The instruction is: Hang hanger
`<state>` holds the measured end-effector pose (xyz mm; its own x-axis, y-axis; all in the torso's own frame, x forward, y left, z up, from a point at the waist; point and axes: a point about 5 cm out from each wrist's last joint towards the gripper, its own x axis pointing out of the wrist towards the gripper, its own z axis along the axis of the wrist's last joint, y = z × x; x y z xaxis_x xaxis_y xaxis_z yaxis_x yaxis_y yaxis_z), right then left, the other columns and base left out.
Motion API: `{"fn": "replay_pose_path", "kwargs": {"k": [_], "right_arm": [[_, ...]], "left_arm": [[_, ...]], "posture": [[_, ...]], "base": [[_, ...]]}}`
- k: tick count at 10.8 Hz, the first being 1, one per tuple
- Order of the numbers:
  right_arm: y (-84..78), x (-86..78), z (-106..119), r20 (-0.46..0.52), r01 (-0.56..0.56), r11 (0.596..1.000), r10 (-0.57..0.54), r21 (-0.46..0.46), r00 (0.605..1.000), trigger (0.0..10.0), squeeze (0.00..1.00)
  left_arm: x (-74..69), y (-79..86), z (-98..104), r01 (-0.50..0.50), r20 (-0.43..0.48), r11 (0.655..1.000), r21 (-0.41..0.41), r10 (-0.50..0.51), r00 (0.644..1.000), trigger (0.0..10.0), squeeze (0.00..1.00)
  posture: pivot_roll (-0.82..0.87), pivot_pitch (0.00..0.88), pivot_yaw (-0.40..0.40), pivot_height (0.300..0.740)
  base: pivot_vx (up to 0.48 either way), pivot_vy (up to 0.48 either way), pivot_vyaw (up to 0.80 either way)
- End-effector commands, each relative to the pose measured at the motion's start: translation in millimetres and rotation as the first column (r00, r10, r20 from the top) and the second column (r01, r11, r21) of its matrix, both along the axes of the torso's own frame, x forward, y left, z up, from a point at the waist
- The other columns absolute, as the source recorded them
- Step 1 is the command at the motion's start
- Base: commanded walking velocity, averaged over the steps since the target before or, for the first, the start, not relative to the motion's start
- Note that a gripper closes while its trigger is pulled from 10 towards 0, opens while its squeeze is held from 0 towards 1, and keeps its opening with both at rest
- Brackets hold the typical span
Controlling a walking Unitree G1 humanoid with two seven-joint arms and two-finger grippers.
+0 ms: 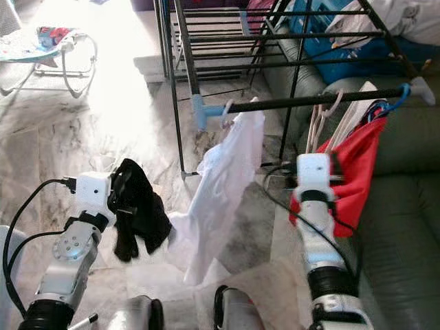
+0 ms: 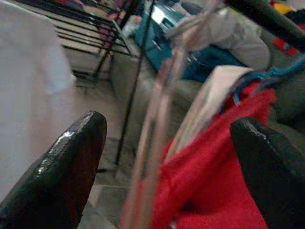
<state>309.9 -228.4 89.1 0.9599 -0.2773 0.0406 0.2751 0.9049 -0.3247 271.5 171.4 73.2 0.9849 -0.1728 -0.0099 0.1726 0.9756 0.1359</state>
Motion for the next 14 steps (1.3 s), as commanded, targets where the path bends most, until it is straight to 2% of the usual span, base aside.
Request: {"fn": "replay_pose_path", "kwargs": {"k": [1, 3, 5, 6, 7, 14], "right_arm": [[-6.1, -0.6, -2.8, -0.023, 0.036, 0.999, -0.036, 0.0, 0.999, 10.0, 0.0], [-11.8, 7.6, -14.8, -0.123, 0.095, 0.994, -0.089, 0.049, 0.988, 10.0, 0.0], [-9.0, 18.1, -14.0, -0.17, 0.073, 0.996, -0.062, 0.057, 0.983, 10.0, 0.0], [-10.5, 22.1, -10.1, -0.164, 0.086, 0.994, -0.073, 0.074, 0.984, 10.0, 0.0], [-12.9, 31.2, -1.1, -0.151, 0.097, 0.991, -0.082, 0.097, 0.985, 0.0, 0.0], [-12.1, 39.2, 2.4, -0.171, 0.088, 0.983, -0.06, 0.162, 0.983, 0.0, 0.0]], "left_arm": [[-0.4, -2.9, 4.5, 0.013, 0.018, 1.0, 0.008, -0.013, 1.0, 10.0, 0.0], [-2.4, -8.3, 1.2, 0.054, -0.002, 0.998, 0.021, -0.054, 0.999, 10.0, 0.0], [-2.8, -10.3, 0.8, 0.06, -0.005, 0.998, 0.023, -0.06, 0.998, 10.0, 0.0], [-3.0, -10.7, 0.5, 0.063, -0.006, 0.998, 0.021, -0.063, 0.998, 10.0, 0.0], [-3.5, -11.0, -0.4, 0.062, -0.011, 0.998, 0.02, -0.061, 0.998, 10.0, 0.0], [-2.1, -15.5, -2.1, 0.086, -0.023, 0.996, 0.021, -0.085, 0.996, 10.0, 0.0]], "posture": [[0.02, 0.168, -0.047, 0.74], [0.01, 0.177, -0.042, 0.74], [0.01, 0.18, -0.045, 0.74], [0.02, 0.181, -0.047, 0.74], [0.02, 0.179, -0.051, 0.74], [0.01, 0.174, -0.05, 0.74]], "base": [[0.0, 0.0, 0.0], [0.0, 0.0, 0.0], [0.0, 0.0, 0.0], [0.0, 0.0, 0.0], [0.0, 0.0, 0.0], [0.0, 0.0, 0.0]]}}
